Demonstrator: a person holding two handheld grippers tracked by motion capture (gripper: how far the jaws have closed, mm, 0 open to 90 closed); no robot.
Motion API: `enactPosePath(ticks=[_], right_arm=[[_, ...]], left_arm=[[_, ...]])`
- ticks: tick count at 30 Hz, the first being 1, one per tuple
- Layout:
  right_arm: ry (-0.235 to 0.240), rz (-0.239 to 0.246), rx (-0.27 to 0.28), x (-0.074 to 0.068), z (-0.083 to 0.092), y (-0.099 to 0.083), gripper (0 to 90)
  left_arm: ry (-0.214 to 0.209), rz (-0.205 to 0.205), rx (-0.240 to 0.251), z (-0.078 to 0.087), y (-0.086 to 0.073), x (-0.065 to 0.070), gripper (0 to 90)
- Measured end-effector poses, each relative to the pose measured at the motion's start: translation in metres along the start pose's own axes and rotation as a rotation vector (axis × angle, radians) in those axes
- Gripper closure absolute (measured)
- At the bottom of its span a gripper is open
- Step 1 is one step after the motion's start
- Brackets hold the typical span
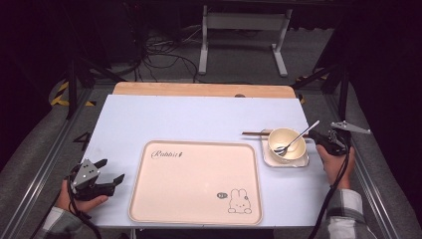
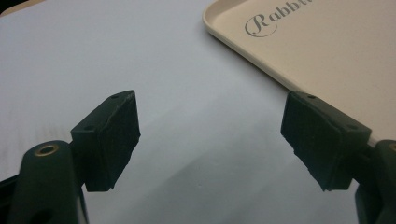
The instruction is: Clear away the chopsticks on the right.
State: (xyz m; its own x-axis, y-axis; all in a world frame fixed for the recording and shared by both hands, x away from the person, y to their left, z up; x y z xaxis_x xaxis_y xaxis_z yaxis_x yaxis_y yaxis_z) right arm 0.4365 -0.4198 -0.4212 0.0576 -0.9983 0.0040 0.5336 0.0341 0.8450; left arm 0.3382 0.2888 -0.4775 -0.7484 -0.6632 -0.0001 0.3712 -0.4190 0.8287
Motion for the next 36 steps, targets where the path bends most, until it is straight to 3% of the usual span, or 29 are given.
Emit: enactPosePath(ticks=[3,8,10,13,21,31,36], right_arm=[[-0.014,0.022,-0.048,0.0,-0.016,0.003,90.0],[0.009,-0.023,-0.06,0.001,-0.032,0.005,90.0],[-0.006,-0.019,-0.077,0.003,-0.039,0.003,90.0],[0.0,-0.046,-0.068,0.008,-0.042,0.0,90.0],[-0.007,-0.046,-0.068,0.011,-0.052,-0.002,90.0],[0.0,-0.014,-0.093,0.004,-0.057,-0.002,90.0],[0.0,-0.012,-0.107,0.005,-0.055,-0.002,90.0]], left_arm=[[0.003,0.008,0.002,0.001,-0.001,-0.001,20.2],[0.008,0.004,0.0,0.002,-0.002,0.001,20.5],[0.006,0.006,0.0,0.003,-0.003,0.001,20.6],[0.01,0.01,0.0,0.003,-0.003,0.002,20.7],[0.022,0.003,-0.013,0.002,-0.003,0.004,21.3],[0.026,0.006,0.013,0.007,-0.003,0.004,21.3],[0.017,-0.012,0.019,0.007,-0.001,0.003,21.3]])
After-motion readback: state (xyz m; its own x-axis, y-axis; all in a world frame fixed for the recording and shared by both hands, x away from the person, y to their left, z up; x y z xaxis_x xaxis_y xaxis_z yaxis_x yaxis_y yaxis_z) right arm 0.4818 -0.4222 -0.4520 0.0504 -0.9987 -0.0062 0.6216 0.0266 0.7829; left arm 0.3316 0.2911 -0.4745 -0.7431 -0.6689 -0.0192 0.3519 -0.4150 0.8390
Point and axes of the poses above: each handheld gripper's, and its own axes: z roughly backward along the jaws, y roughly out of its top, x roughly to its right, the point moved 2 cm from there along -z, roughly forward along the jaws, and after that the axes turned 13 degrees about -y, right-handed, at the moved point
